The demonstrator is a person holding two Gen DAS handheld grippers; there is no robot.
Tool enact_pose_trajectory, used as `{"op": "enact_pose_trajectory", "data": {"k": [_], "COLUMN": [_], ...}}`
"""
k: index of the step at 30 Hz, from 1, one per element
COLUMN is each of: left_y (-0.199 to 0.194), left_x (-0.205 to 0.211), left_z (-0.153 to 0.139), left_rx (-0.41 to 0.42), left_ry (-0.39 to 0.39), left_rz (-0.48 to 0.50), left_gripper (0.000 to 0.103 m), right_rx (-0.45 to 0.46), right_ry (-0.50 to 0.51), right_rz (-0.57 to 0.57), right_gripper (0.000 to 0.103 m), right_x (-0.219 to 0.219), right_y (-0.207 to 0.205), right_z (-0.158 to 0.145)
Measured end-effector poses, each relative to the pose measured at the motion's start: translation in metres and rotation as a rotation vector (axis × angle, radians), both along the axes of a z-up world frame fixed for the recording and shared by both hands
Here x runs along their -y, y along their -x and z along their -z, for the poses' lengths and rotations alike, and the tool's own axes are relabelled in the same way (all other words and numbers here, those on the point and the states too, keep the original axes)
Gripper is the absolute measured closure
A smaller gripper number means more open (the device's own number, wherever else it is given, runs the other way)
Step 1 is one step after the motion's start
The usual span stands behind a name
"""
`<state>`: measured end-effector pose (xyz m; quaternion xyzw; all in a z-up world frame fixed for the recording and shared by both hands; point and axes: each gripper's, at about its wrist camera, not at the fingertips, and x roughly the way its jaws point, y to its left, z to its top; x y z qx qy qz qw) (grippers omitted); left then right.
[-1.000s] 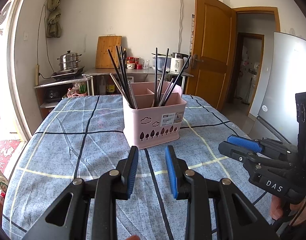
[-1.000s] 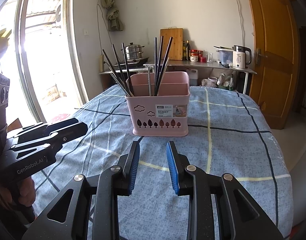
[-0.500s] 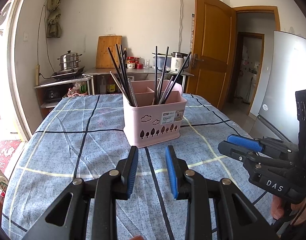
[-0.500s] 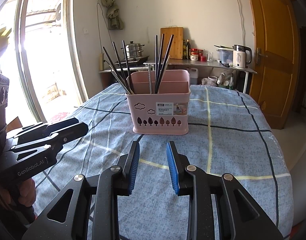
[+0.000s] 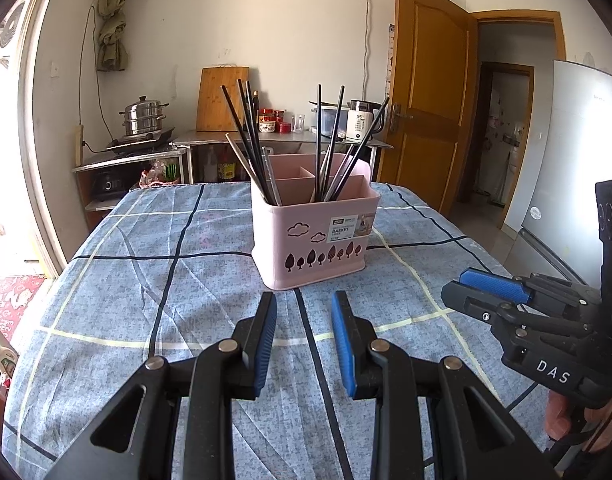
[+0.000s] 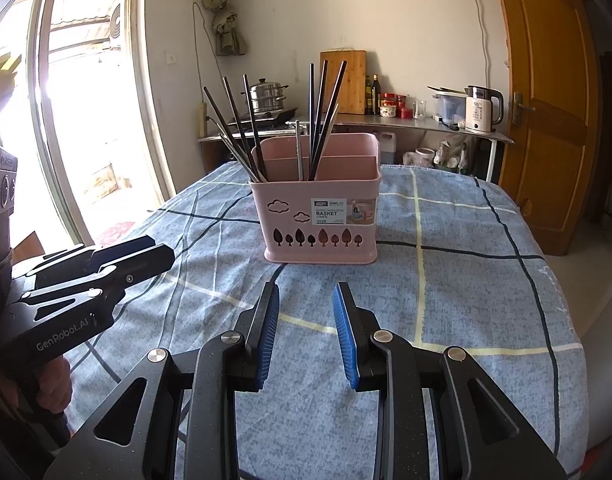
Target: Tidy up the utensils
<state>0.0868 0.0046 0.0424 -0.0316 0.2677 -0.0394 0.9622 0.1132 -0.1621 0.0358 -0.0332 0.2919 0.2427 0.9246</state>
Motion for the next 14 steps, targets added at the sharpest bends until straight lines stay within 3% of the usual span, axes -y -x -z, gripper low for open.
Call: {"op": "enact_pose_trajectory", "data": {"k": [14], "left_y": [-0.0033], "left_x": [0.0005], "left_z": [0.0053], "left_rx": [-0.026], "left_ry": [0.014], "left_rz": [0.004], "left_gripper": [0.073], "right_rx": [-0.010], "right_ry": [0.001], "right_rz": [0.004], "right_gripper": [0.074], "right_x": [0.0022], "right_y": [-0.0017], "right_z": [0.0018]}}
